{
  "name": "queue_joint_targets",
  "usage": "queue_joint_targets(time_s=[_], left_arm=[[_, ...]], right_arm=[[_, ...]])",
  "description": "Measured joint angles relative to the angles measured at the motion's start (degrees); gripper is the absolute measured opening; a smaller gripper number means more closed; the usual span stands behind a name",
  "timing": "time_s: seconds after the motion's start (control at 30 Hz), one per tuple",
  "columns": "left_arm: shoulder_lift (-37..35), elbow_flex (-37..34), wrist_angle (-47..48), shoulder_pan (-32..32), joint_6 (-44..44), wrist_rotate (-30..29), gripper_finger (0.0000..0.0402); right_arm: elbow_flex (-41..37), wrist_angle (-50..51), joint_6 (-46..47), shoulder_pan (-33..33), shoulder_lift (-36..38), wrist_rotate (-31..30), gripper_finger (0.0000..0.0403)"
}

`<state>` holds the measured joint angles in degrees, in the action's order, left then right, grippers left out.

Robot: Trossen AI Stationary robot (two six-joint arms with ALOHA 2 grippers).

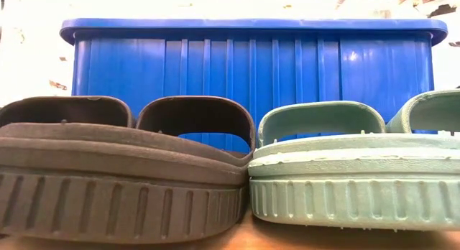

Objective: Pick and place slides into bin
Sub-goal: Put the black slide into the blue bin

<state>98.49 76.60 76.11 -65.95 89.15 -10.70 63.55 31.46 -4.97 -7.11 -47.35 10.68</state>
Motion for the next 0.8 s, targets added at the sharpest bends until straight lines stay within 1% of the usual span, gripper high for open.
queue_joint_targets(time_s=[0.2, 0.33, 0.5, 0.8], left_arm=[[3.46, 0.00, 0.06, 0.00, -0.14, 1.38, 0.0205], [4.99, 0.00, 2.20, -0.11, -0.27, 1.67, 0.0222], [7.15, 0.01, 6.18, -0.22, 0.18, 4.01, 0.0226], [10.57, 0.00, 6.46, -0.24, 0.44, 4.26, 0.0224]], right_arm=[[0.00, 0.00, 0.00, 0.00, 0.00, 0.00, 0.0120], [0.00, -0.17, 0.16, 0.00, 0.00, 0.00, 0.0120], [0.00, -0.20, 0.43, 0.00, 0.00, 0.00, 0.0120], [0.00, -0.20, 0.44, 0.00, 0.00, -0.02, 0.0120]])
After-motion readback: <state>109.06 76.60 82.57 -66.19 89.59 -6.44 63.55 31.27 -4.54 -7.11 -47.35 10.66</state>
